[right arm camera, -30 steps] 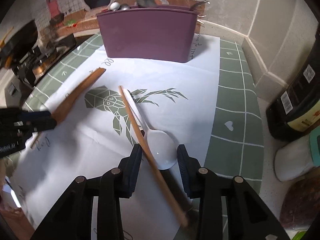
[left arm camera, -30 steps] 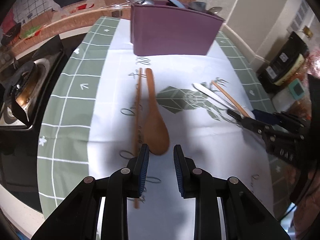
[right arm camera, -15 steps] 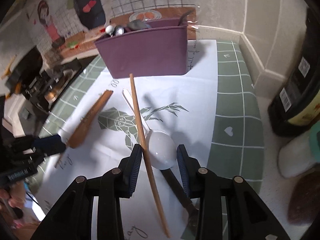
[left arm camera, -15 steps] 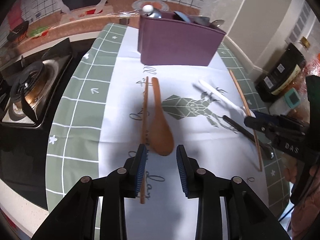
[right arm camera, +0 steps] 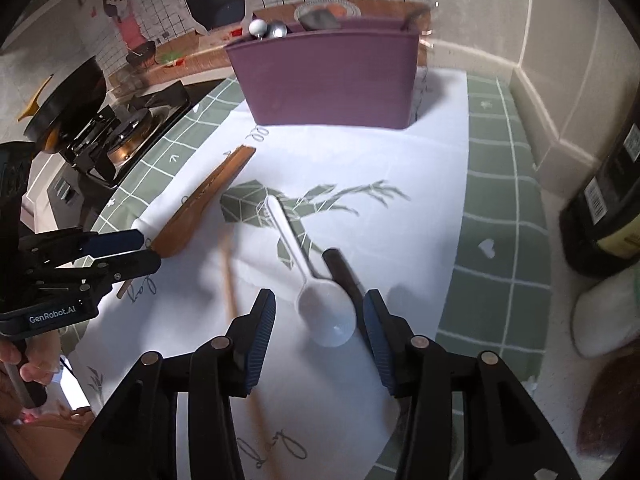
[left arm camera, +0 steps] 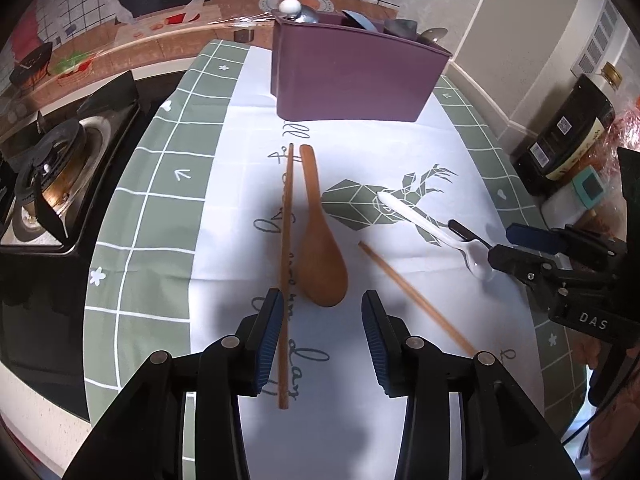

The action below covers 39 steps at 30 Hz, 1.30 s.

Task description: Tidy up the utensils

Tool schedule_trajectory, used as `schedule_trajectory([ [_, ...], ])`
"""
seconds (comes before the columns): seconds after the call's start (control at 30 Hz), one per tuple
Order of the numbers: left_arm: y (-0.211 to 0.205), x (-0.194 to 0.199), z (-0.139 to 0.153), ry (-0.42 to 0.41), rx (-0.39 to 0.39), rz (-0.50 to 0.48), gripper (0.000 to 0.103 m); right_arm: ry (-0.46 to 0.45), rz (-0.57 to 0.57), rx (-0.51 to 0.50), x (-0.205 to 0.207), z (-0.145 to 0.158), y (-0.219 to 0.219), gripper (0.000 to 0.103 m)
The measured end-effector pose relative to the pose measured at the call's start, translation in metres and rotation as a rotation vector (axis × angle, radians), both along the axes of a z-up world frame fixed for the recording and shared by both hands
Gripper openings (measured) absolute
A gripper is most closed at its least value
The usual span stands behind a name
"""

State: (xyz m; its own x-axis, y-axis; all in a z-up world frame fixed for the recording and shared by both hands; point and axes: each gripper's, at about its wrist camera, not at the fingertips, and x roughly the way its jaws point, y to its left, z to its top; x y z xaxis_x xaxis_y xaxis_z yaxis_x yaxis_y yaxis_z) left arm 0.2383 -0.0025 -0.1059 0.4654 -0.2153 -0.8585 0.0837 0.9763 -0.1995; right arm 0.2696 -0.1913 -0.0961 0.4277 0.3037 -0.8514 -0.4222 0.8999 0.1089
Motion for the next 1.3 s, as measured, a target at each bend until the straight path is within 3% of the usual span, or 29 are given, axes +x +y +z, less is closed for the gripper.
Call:
schedule_trajectory([
  [0.2, 0.012, -0.006, 0.001, 0.001, -0.011, 0.026, 0.042, 0.005, 0.075, -0.018, 0.005, -0.008, 0.014, 0.043],
  [0.33, 0.015, -0.01, 0.003, -0.01, -0.033, 0.022, 0.042, 0.007, 0.053, -0.08, 0.011, -0.022, 0.011, 0.044],
  [0.5, 0.009, -0.006, 0.004, -0.036, -0.05, 0.018, 0.048, 0.041, 0.037, -0.043, 0.007, -0.022, -0.001, 0.04],
  [0.87, -0.026, 0.026, -0.019, -0.065, 0.132, 0.038, 0.048, 0.014, 0.0, -0.008, -0.009, -0.003, -0.01, 0.04],
  [0.93, -0.029, 0.026, -0.021, -0.082, 0.157, 0.037, 0.037, 0.002, -0.015, -0.011, -0.008, -0.001, -0.012, 0.04],
  [1.0, -0.026, 0.025, -0.018, -0.095, 0.155, 0.035, 0.01, -0.009, -0.02, -0.009, -0.007, 0.001, -0.01, 0.04],
  [1.2, -0.004, 0.006, 0.027, -0.233, 0.153, 0.033, 0.009, 0.013, 0.073, 0.057, -0.011, 0.002, 0.015, 0.04],
  [1.3, 0.009, 0.005, 0.039, -0.225, 0.133, 0.032, 0.009, 0.029, 0.109, 0.08, -0.011, -0.001, 0.031, 0.04],
])
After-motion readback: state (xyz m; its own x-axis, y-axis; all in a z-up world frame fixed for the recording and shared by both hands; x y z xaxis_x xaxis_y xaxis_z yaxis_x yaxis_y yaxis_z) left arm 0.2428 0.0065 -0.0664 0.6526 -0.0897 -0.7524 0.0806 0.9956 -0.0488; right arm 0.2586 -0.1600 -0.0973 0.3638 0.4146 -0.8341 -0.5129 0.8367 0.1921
